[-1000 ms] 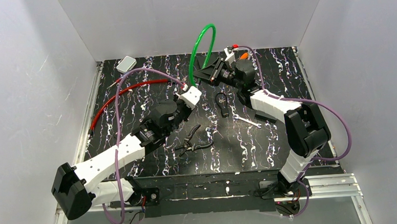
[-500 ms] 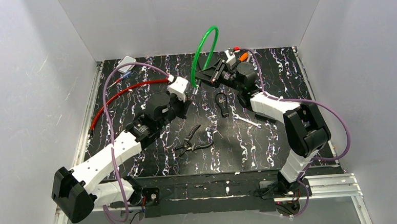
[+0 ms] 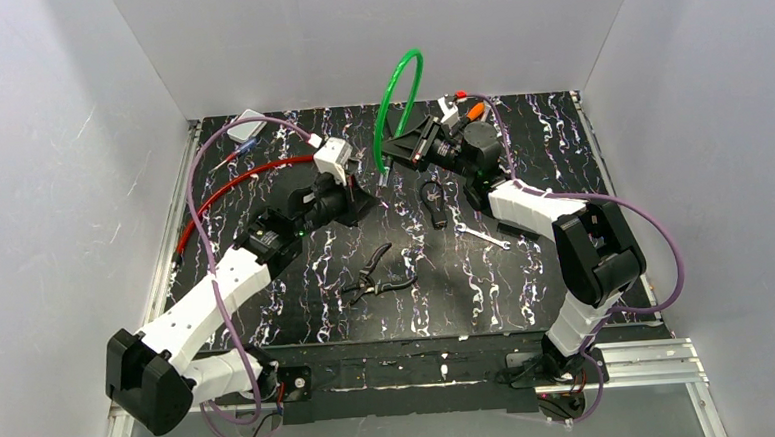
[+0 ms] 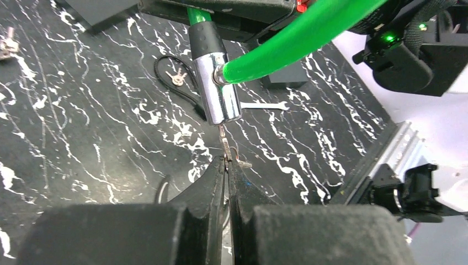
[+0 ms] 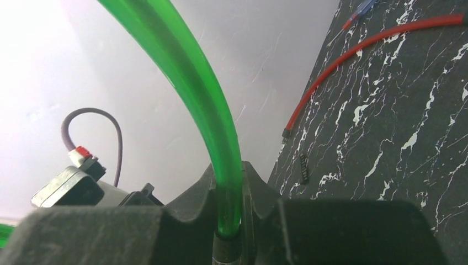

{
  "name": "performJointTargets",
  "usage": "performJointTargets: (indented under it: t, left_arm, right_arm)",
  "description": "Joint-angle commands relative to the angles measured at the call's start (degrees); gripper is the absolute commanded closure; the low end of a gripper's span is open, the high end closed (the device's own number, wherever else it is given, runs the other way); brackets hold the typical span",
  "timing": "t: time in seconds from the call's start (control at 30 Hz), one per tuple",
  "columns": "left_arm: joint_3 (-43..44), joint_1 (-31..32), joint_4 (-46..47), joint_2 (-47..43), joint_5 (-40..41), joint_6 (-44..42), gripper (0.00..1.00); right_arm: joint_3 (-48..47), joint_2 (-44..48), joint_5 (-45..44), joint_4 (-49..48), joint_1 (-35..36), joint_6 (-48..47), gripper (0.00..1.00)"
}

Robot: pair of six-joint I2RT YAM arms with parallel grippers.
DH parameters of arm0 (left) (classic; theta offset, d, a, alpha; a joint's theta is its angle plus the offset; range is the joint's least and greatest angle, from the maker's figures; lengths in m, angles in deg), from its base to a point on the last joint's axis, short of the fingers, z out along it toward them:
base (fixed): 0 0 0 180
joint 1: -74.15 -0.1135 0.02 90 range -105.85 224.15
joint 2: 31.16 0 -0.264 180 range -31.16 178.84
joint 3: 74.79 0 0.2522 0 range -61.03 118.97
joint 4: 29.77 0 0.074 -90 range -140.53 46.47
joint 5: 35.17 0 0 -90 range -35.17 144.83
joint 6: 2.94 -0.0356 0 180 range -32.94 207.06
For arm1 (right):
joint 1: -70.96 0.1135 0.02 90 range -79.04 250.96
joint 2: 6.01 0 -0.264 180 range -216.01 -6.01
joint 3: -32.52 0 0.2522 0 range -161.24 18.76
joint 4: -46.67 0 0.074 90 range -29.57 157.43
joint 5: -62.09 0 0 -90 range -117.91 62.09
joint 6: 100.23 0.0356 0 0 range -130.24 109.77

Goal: Lock with the key
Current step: Lock the lock.

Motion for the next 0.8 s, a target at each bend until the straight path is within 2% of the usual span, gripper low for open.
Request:
performJointTargets:
  t: [0.0,0.17,0.33,0.37,0.5,0.77]
  left_arm:
    - [1.8,-2.4,-2.5,1.4,-7.5,8.4,1.00]
    - [1.0,-5.0,-2.5,2.8,-11.4,13.4,1.00]
    - [0.4,-5.2,-0.2,2.3,-14.3,14.1,1.00]
    - [0.5,-5.2,0.0,2.0,-14.3,13.6,0.97]
    - [1.3,-5.3,-0.6,0.9,-13.6,11.7,0.69]
    - [1.1,-5.4,-0.8,-0.8,-12.8,10.0,0.51]
  right_arm:
    - [-0.3,1.6,-0.2,-8.5,0.2,1.2,0.99]
    - [0.2,1.9,-0.3,-9.7,0.2,1.4,0.99]
    - [0.4,2.1,-0.4,-9.5,0.2,1.1,0.99]
    - [0.4,2.2,-0.3,-9.2,0.2,0.9,0.99]
    - [0.4,2.2,-0.3,-8.1,0.2,0.2,0.99]
    - [0.5,2.3,-0.4,-6.5,0.2,-0.8,0.99]
